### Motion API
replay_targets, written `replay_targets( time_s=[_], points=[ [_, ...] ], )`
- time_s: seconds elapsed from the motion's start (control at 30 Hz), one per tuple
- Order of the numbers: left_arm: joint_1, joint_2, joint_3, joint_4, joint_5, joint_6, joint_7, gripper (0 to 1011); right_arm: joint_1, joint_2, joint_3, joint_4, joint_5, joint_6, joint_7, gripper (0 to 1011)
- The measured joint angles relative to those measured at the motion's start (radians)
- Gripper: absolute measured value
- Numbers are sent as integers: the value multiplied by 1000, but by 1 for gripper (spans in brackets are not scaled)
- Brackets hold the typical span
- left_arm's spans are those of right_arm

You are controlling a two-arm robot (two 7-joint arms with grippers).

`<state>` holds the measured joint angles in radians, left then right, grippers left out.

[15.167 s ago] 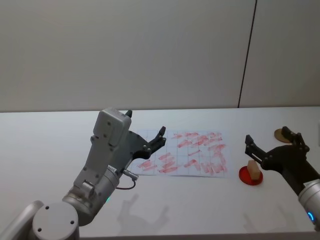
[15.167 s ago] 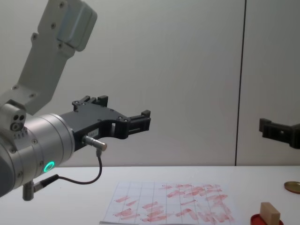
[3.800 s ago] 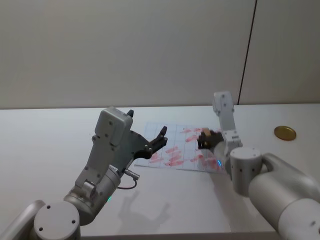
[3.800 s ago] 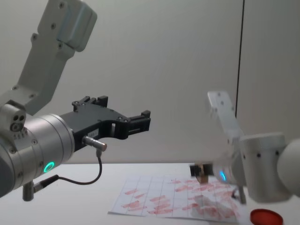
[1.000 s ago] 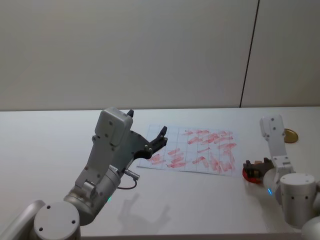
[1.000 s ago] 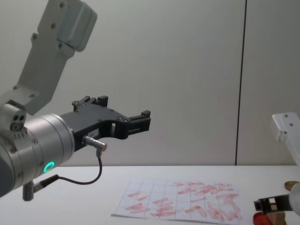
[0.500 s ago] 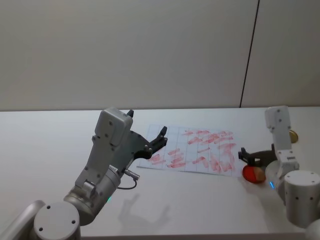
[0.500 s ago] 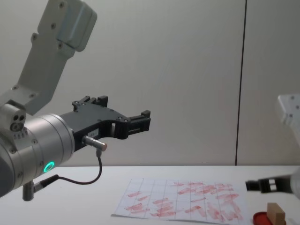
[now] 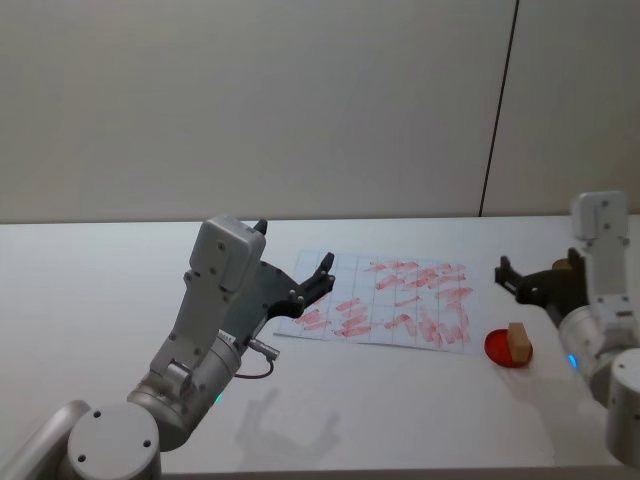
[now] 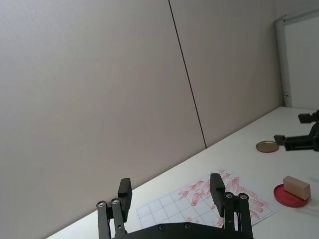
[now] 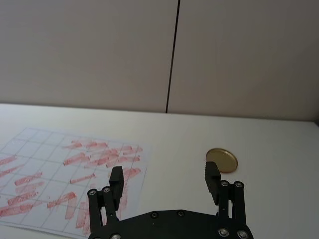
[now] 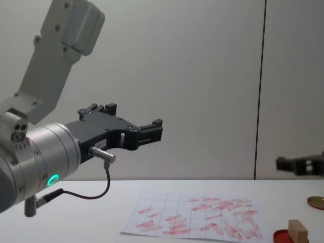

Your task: Use the one hand to pick up the stamp and affix it onto the A4 paper.

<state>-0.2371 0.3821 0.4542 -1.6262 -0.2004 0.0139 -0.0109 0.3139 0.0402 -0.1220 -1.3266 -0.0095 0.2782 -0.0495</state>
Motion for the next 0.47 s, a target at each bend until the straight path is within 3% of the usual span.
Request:
replay_targets(
  time_s=[0.1,0.47],
  points=[
    [0,0,0,0,0,0,0,993,-42,15,9,-70,5,-31,8,1001],
    [0,0,0,0,0,0,0,993,-113,43,26,-190,17,-81,26,1001]
  ],
)
